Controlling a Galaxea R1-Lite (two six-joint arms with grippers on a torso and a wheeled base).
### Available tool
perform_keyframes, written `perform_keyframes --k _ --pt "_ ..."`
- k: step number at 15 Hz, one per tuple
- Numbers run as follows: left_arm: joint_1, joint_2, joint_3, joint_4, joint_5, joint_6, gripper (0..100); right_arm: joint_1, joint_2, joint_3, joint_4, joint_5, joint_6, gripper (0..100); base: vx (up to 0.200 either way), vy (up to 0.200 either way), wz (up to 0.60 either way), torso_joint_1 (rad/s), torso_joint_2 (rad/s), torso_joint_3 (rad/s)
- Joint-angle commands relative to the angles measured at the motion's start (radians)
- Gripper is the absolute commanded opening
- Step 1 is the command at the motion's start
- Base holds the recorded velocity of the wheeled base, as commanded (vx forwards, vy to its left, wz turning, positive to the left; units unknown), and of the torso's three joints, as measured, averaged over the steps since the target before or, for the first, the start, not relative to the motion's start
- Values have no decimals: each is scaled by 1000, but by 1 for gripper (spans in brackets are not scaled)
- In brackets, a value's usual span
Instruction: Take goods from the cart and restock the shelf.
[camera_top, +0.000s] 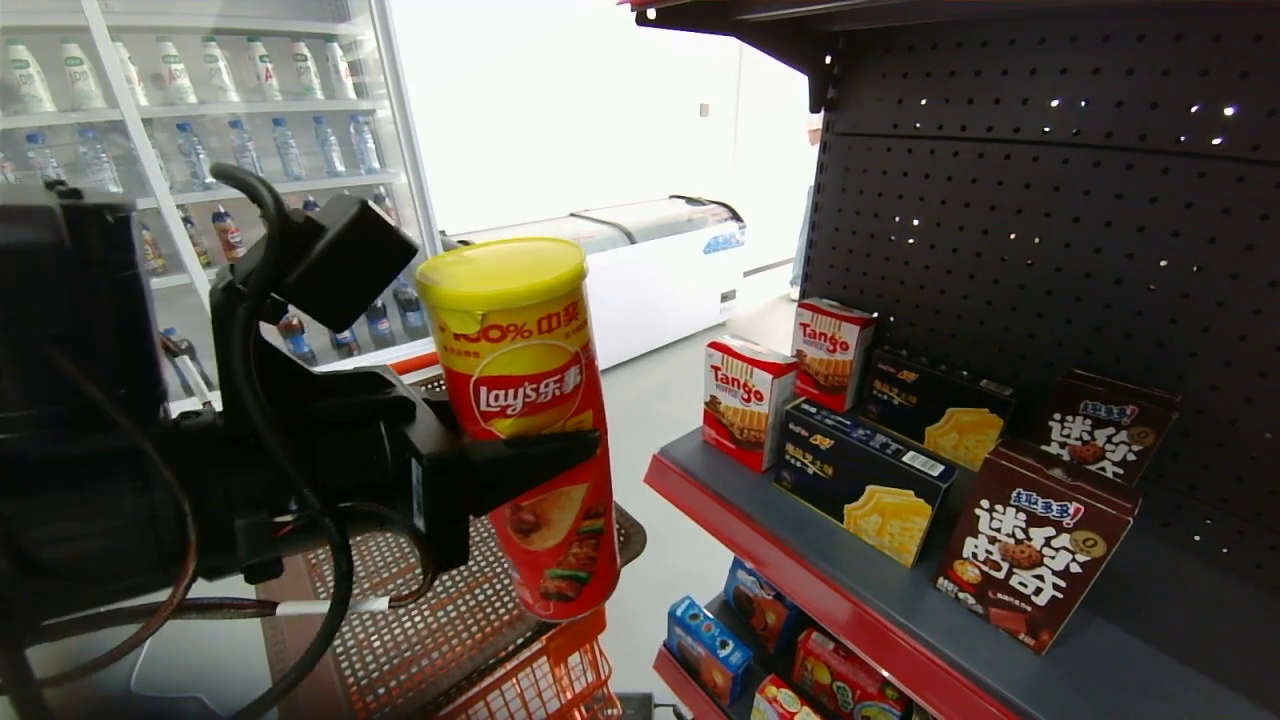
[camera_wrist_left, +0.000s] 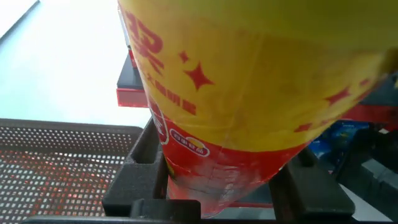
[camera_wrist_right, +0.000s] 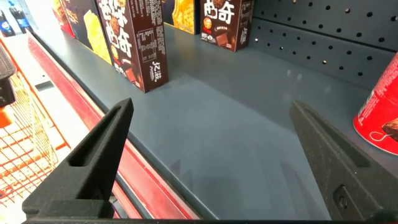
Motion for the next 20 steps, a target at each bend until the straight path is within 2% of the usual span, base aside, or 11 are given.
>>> perform_keyframes --k 1,3,6,13,18,20 --pt "-14 -52 25 -1 1 -1 0 0 1 0 0 0 0 100 0 0 0 0 0 0" --pt "-35 -89 52 1 1 -1 0 0 1 0 0 0 0 100 0 0 -300 -1 1 1" --pt "-35 -114 77 -1 3 -1 0 0 1 0 0 0 0 100 0 0 -600 -6 2 6" --pt "-72 -114 71 1 1 -1 0 0 1 0 0 0 0 100 0 0 0 0 0 0" --pt "-71 -114 75 1 3 -1 0 0 1 0 0 0 0 100 0 0 0 0 0 0" --pt "-69 -114 77 -1 1 -1 0 0 1 0 0 0 0 100 0 0 -600 -2 0 5"
